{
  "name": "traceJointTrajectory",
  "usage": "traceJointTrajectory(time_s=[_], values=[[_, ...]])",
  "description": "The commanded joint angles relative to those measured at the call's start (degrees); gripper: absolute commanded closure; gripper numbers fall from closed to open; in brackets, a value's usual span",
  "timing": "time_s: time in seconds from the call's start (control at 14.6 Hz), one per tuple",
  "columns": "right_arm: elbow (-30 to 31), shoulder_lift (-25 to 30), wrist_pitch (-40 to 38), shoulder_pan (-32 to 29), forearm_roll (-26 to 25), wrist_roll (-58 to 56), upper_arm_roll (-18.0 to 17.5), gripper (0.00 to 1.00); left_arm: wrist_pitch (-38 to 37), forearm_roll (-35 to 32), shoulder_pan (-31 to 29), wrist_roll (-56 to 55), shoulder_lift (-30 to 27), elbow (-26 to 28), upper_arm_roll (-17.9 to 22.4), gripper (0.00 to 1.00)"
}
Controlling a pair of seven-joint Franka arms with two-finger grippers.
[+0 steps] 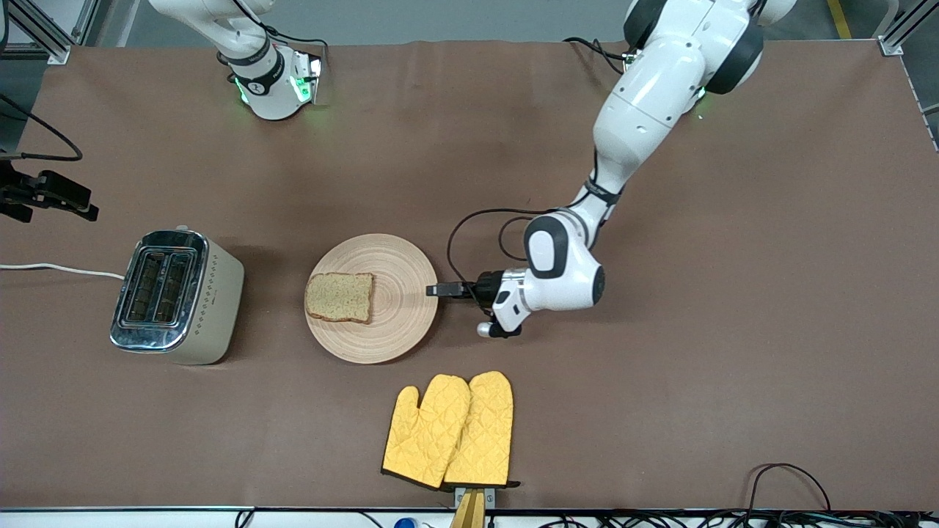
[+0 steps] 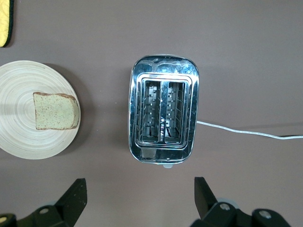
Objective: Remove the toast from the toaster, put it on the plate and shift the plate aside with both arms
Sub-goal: 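Retract the right gripper while the left gripper grips the plate rim, then slide the plate with the left gripper away from the toaster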
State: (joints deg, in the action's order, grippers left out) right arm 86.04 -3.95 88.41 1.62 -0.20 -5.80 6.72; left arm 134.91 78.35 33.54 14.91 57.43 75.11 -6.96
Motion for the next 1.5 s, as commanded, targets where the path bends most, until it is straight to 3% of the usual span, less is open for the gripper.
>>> traceJointTrajectory(time_s=[0.0, 0.14, 0.27, 0.48, 0.68, 0.75, 1.16, 1.3, 1.43], values=[[-0.2, 0.5, -0.5, -1.9, -0.7, 0.3, -0.8, 0.00, 3.4, 2.9, 2.3, 0.5, 3.8, -5.7, 0.2, 0.02], [-0.3, 0.5, -0.6, -2.0, -0.2, 0.3, -1.0, 0.00, 5.2, 3.7, 3.3, 0.6, 4.2, -5.9, 0.2, 0.02], [-0.3, 0.6, -0.9, -1.5, -0.2, 0.9, -1.5, 0.00, 5.4, 3.7, 3.5, 0.6, 4.3, -5.9, 0.3, 0.13], [-0.3, 0.9, -1.8, -2.1, 0.0, 1.1, -3.1, 0.00, 8.8, 3.7, 5.3, 3.9, 4.3, -5.9, 0.5, 0.63], [-0.3, 1.5, -1.9, -7.8, 0.0, 2.2, -10.0, 0.00, 8.9, 3.7, 5.2, 7.0, 4.3, -5.7, 0.5, 0.94], [-0.3, 1.6, -2.0, -8.1, -0.1, 2.2, -10.4, 0.00, 8.9, 3.7, 5.2, 7.5, 4.3, -5.7, 0.5, 0.98], [-0.3, 2.3, -2.8, -7.7, -0.1, 2.2, -10.3, 0.00, 8.8, 2.8, 3.2, 10.1, 1.0, -4.2, 0.6, 1.00], [-0.3, 2.3, -2.8, -7.8, -0.1, 2.2, -10.2, 0.00, 8.0, 2.8, 1.4, 9.9, -3.9, 0.8, 0.5, 1.00], [-0.3, 2.3, -2.5, -7.8, -0.1, 2.1, -10.2, 0.00, 2.0, 2.3, -1.6, 10.1, -7.3, 3.9, 0.5, 1.00]])
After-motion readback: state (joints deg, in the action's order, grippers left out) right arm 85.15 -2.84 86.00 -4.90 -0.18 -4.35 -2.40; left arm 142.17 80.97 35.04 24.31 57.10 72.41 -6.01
